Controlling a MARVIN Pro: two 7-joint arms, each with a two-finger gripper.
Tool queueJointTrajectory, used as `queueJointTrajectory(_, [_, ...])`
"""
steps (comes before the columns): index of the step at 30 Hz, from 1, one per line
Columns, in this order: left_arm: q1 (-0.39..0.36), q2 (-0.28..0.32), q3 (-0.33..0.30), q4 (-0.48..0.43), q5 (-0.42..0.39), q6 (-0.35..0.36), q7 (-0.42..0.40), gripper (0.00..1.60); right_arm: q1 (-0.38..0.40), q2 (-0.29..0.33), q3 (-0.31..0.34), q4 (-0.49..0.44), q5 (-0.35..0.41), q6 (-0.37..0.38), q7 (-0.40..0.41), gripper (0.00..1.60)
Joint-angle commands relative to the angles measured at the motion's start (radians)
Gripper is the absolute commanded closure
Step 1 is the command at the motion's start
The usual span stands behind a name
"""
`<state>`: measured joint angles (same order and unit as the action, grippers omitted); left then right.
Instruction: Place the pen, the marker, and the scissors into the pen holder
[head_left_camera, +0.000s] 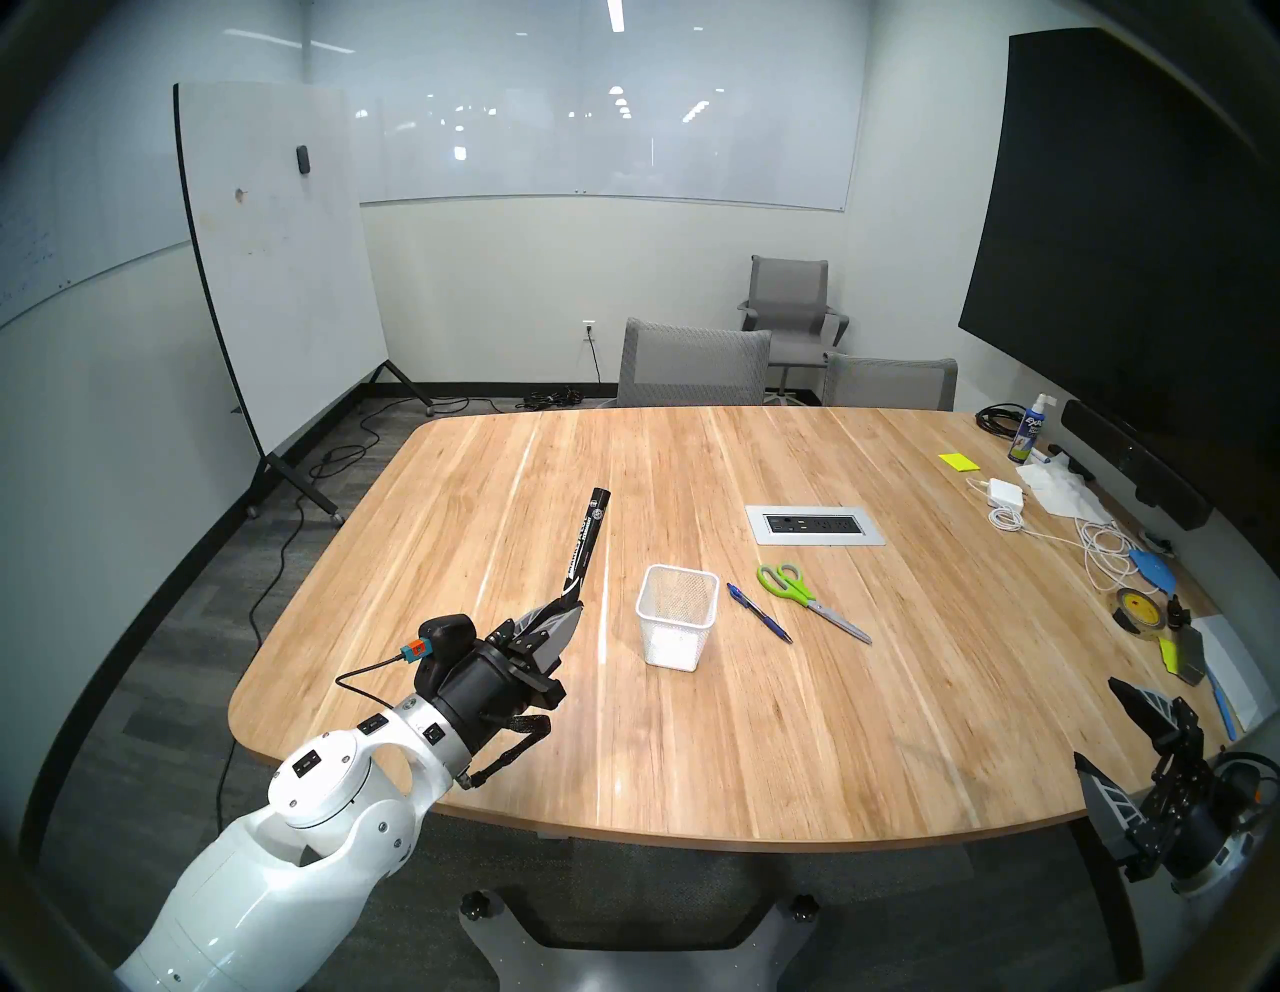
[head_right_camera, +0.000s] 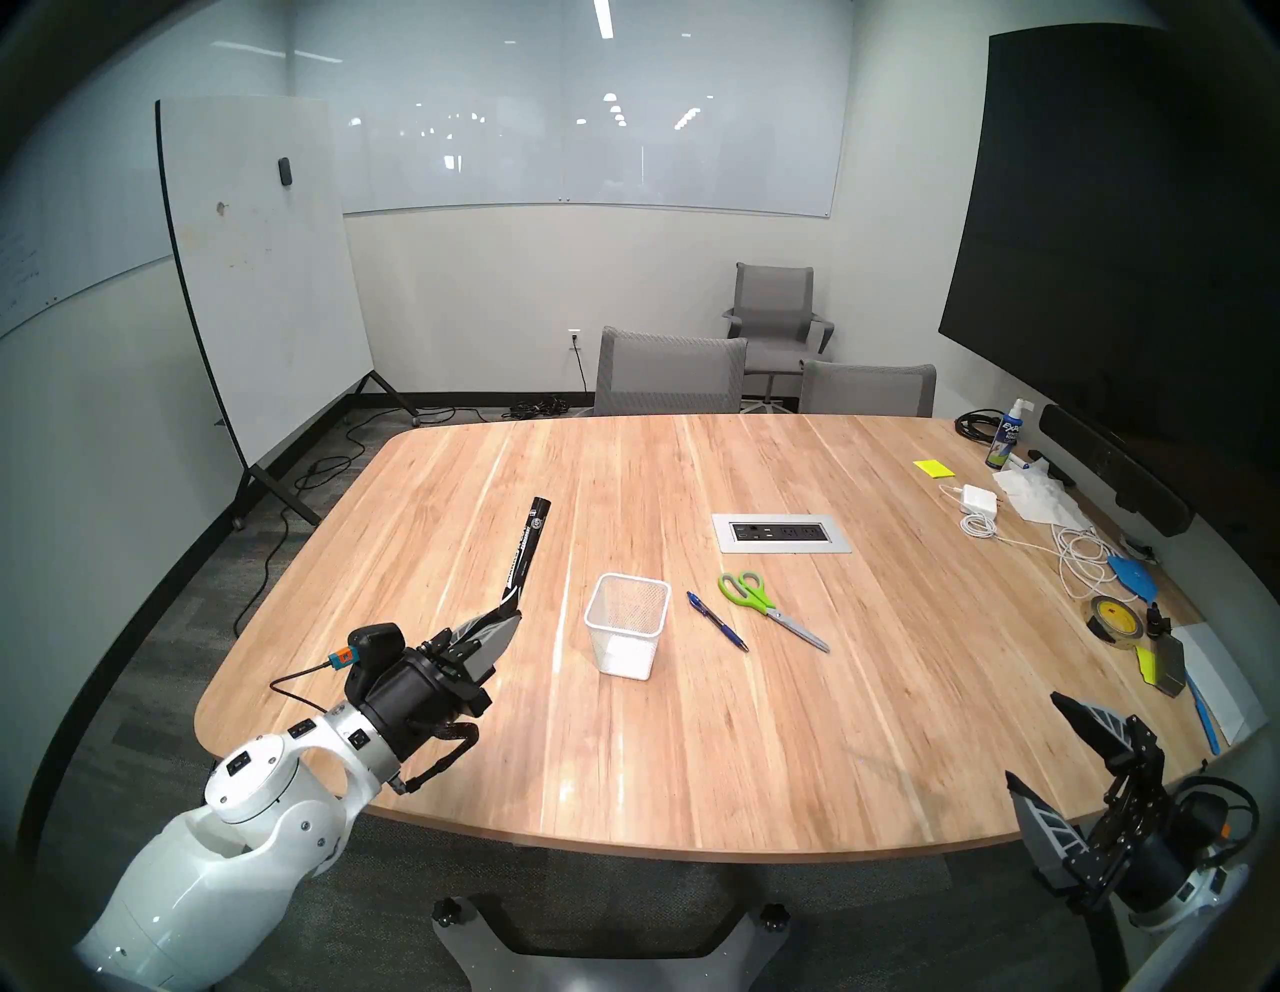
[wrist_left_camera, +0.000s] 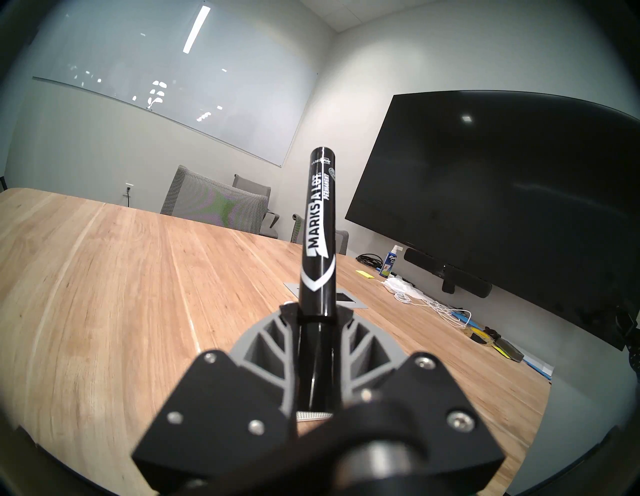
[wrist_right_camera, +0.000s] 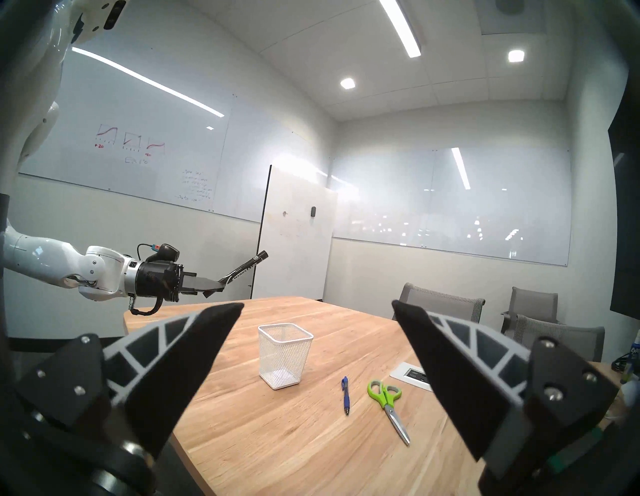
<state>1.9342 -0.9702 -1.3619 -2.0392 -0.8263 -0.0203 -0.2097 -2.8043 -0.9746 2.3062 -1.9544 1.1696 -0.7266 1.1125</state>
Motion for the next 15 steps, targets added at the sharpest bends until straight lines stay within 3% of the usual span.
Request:
queueJointTrajectory(1, [-0.003, 0.0, -0.003, -0.017, 0.002, -0.004, -0.001, 1.6, -0.054, 0.067, 0.0, -0.004, -0.002, -0.067, 0.103, 0.0])
queueJointTrajectory(15, [-0.004, -0.001, -0.003, -0.015, 0.001, -0.004, -0.003, 1.6, -0.076, 0.147, -0.03, -0.002, -0.054, -0.194, -0.041, 0.0])
